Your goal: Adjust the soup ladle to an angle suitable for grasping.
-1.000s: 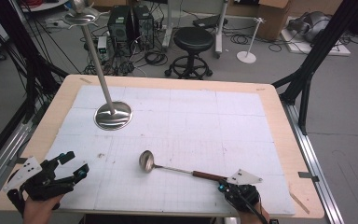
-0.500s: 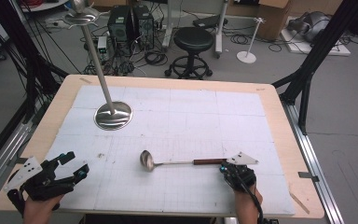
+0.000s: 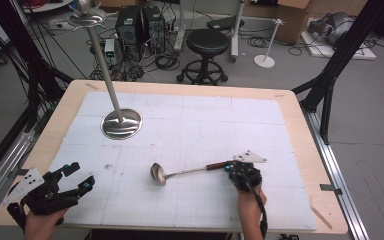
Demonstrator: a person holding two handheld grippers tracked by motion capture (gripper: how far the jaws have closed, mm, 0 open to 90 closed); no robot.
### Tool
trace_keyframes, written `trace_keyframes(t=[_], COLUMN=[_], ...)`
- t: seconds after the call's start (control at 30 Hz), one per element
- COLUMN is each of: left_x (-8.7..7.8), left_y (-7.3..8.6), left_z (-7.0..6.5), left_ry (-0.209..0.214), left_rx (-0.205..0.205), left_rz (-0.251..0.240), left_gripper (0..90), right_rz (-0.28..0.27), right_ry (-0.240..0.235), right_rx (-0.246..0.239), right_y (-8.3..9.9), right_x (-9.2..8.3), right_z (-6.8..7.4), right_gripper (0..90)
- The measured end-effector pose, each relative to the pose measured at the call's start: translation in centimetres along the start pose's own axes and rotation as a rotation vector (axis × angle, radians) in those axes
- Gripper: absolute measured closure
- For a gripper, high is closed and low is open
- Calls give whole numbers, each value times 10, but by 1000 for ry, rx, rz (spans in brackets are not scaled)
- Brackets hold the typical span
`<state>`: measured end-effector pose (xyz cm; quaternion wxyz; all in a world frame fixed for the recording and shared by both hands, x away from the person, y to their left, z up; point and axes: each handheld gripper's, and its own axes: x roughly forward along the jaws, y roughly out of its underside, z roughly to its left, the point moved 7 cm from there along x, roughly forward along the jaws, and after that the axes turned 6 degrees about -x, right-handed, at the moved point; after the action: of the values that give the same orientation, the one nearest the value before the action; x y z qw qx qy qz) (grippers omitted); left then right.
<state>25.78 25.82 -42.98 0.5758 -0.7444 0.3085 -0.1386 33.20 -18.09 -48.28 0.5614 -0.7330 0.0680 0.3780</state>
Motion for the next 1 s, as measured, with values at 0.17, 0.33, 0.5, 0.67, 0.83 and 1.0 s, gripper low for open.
trace_keyframes(t=[0.17,0.33,0.5,0.67,0.83,1.0], left_x=[-1,-2,-2,-1,-2,-2], left_y=[-1,-2,-1,-1,-1,-1], left_z=[0,1,1,1,2,1], left_ry=[3,3,2,4,3,3], left_rx=[-7,-8,-13,-9,-11,-15], left_rz=[-9,-11,-11,-5,-3,-9], left_gripper=[211,212,212,214,218,219], right_rz=[-36,12,40,53,81,80], right_ry=[-106,-203,-248,-305,-342,-376], right_rx=[-59,-118,-120,-83,-87,-111], right_y=[-33,-47,-45,-45,-44,-43], right_x=[16,39,47,52,54,50], right_z=[51,92,100,102,109,116], right_gripper=[892,892,891,863,894,897])
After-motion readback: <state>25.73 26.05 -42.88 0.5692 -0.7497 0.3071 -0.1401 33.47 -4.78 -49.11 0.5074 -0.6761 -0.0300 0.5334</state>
